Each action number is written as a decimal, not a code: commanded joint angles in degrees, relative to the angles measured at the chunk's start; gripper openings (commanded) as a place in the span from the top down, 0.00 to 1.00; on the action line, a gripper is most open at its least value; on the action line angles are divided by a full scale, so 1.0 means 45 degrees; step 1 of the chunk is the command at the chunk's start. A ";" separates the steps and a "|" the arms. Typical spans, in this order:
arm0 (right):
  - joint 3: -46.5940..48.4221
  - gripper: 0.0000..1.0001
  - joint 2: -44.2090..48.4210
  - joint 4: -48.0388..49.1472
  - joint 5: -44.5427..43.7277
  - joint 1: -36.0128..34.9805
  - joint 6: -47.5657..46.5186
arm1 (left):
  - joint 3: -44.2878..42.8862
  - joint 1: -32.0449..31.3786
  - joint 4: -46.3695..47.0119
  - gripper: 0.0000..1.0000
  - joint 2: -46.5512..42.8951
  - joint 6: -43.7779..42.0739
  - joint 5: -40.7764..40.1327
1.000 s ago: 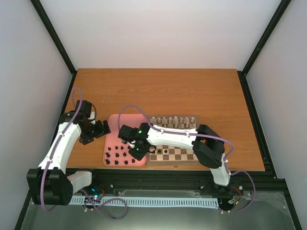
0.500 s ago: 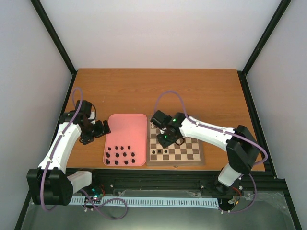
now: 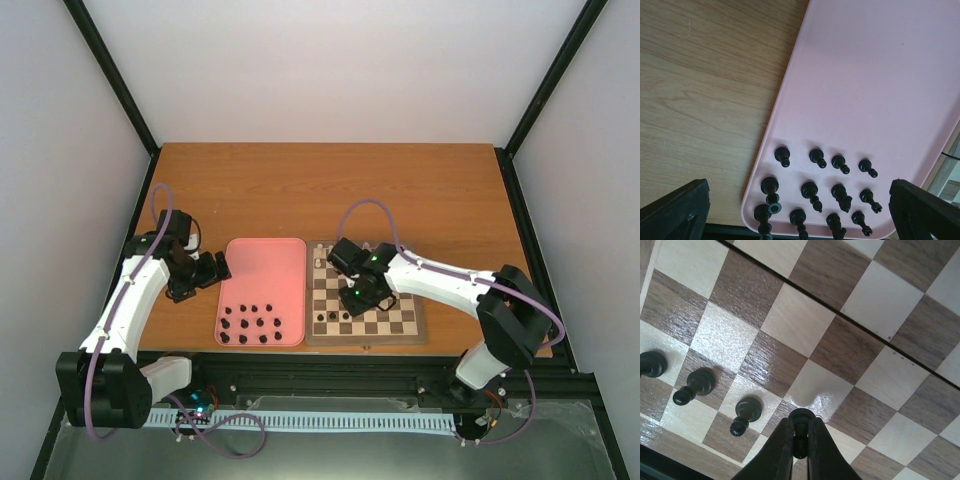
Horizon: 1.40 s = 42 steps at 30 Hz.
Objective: Set up the chess pieces on the board
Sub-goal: Place the chess piece on the chessboard.
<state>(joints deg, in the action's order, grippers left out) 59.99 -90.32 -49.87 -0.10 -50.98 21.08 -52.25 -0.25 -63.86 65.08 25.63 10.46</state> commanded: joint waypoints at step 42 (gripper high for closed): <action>-0.1251 0.96 0.0267 0.0752 0.0597 -0.0311 0.0824 | -0.0060 0.0091 0.0264 0.00 -0.0104 -0.0187 0.0029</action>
<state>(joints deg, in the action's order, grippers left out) 55.75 -88.62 -47.42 3.44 -51.96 23.70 -52.23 -0.25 -63.81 65.06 25.63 10.48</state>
